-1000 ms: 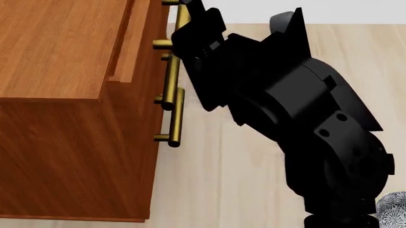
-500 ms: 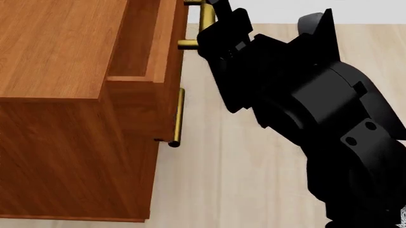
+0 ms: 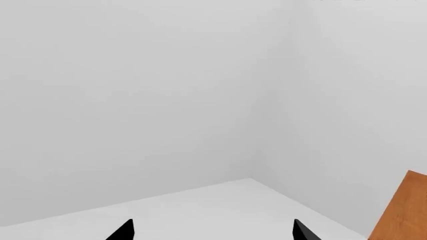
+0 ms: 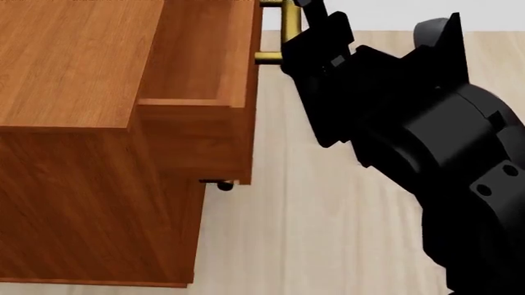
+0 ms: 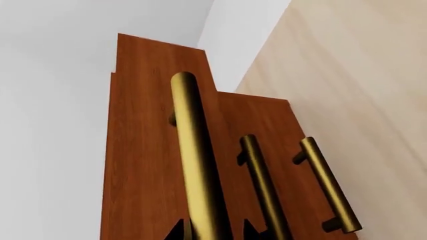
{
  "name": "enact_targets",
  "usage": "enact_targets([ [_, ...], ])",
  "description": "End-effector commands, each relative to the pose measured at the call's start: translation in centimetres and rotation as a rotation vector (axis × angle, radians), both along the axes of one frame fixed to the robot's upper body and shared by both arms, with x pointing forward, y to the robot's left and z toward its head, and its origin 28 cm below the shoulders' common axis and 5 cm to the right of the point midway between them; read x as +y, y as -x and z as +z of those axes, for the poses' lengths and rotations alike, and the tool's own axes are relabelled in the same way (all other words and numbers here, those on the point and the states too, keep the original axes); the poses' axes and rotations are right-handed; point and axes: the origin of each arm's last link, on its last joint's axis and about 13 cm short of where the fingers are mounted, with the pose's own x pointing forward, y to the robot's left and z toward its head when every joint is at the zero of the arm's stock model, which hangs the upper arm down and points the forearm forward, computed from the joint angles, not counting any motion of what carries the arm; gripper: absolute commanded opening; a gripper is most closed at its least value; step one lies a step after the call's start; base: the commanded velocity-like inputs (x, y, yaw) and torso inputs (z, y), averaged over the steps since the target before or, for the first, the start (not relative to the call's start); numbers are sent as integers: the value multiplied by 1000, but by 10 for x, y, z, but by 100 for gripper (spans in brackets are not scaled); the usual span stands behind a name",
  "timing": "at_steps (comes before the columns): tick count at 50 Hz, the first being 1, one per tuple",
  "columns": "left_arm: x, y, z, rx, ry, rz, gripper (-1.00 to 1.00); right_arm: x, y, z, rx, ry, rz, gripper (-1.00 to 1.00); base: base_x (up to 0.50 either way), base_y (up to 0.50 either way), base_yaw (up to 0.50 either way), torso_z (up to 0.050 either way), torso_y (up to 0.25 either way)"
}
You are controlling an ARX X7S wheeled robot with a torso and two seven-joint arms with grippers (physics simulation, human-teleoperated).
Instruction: Close the bottom drawer of the cabinet and open the top drawer.
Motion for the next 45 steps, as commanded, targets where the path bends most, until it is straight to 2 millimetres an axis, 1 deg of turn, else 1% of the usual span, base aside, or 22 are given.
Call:
enact_targets([
  [1, 0, 0, 0, 0, -1, 1, 100, -21, 3, 17, -124, -67, -79, -100, 0, 0, 0, 0, 0],
  [8, 0, 0, 0, 0, -1, 2, 100, -24, 5, 17, -128, -62, -102, -100, 1, 0, 0, 1, 4],
  [18, 0, 0, 0, 1, -1, 2, 100, -22, 5, 18, -129, -83, -83, -100, 2, 0, 0, 1, 3],
  [19, 0, 0, -1, 0, -2, 1, 100, -22, 5, 18, -131, -85, -79, 100, 0, 0, 0, 10, 0],
  [37, 0, 0, 1, 0, 3, 3, 100, -25, 1, 14, -116, -74, -118, 100, 0, 0, 0, 0, 0],
  [42, 0, 0, 0, 0, 4, 3, 100, -27, 1, 14, -116, -66, -160, 100, 0, 0, 0, 0, 0],
  [45, 0, 0, 0, 1, 2, 3, 100, -29, 4, 18, -146, -21, -233, 100, 0, 0, 0, 0, 0],
])
